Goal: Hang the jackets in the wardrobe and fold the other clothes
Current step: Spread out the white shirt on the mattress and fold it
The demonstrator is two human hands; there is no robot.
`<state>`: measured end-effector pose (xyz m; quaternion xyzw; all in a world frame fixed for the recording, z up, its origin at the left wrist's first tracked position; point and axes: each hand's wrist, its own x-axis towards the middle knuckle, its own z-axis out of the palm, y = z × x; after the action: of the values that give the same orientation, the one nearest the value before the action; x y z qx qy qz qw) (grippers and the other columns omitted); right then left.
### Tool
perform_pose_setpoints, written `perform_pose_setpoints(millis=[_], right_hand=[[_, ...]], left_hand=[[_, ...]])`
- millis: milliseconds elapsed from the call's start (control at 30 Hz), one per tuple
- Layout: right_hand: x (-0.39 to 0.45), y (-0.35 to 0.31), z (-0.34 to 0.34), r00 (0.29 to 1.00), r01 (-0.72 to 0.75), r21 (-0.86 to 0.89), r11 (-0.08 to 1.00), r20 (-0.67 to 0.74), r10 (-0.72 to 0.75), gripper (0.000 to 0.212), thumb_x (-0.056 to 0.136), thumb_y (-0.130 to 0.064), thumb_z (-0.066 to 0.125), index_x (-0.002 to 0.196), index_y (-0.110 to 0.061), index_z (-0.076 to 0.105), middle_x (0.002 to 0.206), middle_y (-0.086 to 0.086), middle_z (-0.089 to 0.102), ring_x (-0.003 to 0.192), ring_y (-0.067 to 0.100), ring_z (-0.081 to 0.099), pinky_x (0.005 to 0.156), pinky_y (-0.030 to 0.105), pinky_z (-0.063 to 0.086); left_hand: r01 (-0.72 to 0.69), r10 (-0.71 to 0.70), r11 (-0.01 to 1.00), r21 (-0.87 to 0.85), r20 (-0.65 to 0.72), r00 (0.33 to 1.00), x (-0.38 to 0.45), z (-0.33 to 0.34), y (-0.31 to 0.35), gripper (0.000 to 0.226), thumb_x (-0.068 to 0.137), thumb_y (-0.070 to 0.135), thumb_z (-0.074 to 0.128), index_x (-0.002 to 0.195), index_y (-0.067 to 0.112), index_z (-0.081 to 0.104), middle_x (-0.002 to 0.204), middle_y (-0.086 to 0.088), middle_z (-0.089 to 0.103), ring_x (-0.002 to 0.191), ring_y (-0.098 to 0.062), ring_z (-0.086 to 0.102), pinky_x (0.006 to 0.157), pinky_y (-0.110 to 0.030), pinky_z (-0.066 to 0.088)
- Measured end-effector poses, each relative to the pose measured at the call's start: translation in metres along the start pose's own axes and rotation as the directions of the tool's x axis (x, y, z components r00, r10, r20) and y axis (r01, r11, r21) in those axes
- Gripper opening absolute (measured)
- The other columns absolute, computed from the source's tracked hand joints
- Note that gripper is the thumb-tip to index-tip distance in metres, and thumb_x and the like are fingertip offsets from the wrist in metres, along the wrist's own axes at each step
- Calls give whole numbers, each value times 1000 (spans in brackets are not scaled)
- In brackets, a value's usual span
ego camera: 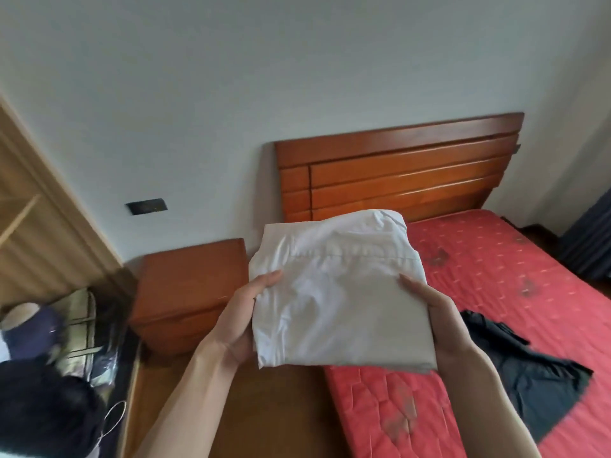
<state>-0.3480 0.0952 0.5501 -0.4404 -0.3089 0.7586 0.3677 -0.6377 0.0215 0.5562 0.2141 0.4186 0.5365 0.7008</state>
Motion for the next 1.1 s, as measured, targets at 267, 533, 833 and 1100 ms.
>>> perform_pose_setpoints(millis=[267,533,833,1100], right_hand=[[82,2,116,976,-52,-77,996,208,67,56,78,-43,87,123,-11,76,131,22,70,116,46,70,86,55,58],[176,-8,207,919,-100,-156,983,364,151,55,78,-40,88,123,-11,76,131,22,69,117,46,69,88,55,58],[316,-43,308,811,-219,-198,955,506,292,51,84,-35,84,127,-9,74,134,22,68,120,44,68,90,53,57],[429,-66,410,629,-330,-369,869,600,494,60,75,-31,88,128,-8,73,131,23,69,113,47,70,94,63,51]], left_hand=[[-133,126,991,-27,-164,978,-15,-90,70,39,91,41,76,123,20,77,131,-15,72,117,-34,71,86,-41,61],[-276,238,958,-82,-315,919,5,-154,123,44,84,37,82,124,19,77,128,-17,72,113,-35,73,84,-42,61],[-427,299,887,-174,-488,820,77,-224,205,42,83,32,83,121,15,77,128,-19,72,111,-36,73,83,-44,62],[-532,293,829,-171,-678,674,113,-261,275,39,78,28,84,114,13,81,122,-17,75,106,-35,75,86,-45,61]])
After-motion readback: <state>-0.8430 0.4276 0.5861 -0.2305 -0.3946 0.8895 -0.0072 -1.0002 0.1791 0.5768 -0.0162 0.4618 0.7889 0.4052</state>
